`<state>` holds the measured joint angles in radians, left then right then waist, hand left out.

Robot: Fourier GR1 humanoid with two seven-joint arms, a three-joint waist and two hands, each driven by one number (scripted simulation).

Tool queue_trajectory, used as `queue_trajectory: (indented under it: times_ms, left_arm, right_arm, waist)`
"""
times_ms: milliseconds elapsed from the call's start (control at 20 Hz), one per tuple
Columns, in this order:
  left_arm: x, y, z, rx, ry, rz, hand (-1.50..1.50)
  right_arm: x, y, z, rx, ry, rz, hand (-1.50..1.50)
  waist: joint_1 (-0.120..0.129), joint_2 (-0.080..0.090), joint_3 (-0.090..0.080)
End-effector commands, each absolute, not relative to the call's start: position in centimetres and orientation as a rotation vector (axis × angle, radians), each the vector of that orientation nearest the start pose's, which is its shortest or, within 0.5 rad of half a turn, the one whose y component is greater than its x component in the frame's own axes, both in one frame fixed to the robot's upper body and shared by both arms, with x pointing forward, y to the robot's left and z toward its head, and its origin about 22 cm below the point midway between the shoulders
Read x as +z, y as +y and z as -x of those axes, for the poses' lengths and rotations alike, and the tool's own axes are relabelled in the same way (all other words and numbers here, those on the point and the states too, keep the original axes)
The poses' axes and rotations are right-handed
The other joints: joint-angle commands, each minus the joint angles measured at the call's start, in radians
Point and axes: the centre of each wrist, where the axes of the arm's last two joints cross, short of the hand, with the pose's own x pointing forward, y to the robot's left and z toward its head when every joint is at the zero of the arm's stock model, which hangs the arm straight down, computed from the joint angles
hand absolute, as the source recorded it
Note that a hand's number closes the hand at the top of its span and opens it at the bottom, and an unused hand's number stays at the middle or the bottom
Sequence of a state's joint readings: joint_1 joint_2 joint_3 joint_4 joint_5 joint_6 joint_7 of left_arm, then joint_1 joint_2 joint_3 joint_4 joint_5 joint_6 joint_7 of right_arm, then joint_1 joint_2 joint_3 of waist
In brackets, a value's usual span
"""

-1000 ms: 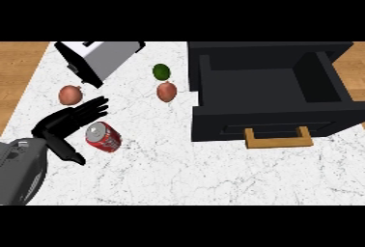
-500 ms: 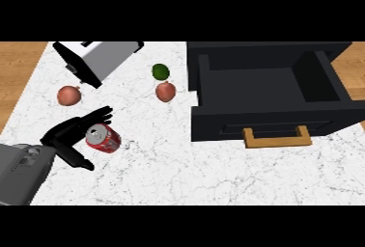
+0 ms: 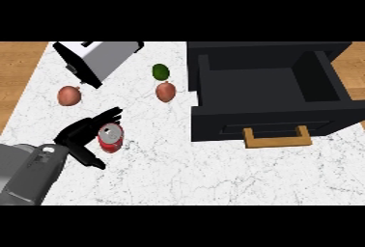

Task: Pick up the can, place it into the drawer and close the drawer

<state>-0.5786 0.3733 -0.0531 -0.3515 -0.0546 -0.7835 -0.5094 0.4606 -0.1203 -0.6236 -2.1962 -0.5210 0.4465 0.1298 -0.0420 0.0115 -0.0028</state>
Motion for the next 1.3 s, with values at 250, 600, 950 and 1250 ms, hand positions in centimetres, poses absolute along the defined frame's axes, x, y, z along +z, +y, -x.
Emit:
queue_trajectory:
  times_ms: [250,600,950,1250]
  left_arm:
    - [-7.8,33.8,-32.8,-0.508,-1.126,0.811,1.50]
    - [-6.5,30.3,-34.9,-0.548,-1.157,0.984,1.50]
    - [-9.0,28.3,-33.1,-0.150,-1.374,0.700,1.50]
    - [-8.7,27.2,-33.3,0.261,-1.558,0.297,1.50]
  right_arm:
    - [11.3,-37.8,-6.6,-0.072,-1.782,0.137,-1.50]
    - [11.2,-36.8,-6.9,-0.103,-1.790,0.154,-1.50]
    - [11.8,-37.4,-6.1,-0.134,-1.781,0.192,-1.50]
    - [11.6,-37.7,-5.9,-0.139,-1.775,0.203,-1.50]
  waist:
    - [-0.002,-0.001,-0.001]
    - [0.018,-0.005,0.000]
    - [0.052,-0.018,0.002]
    - [0.074,-0.026,0.005]
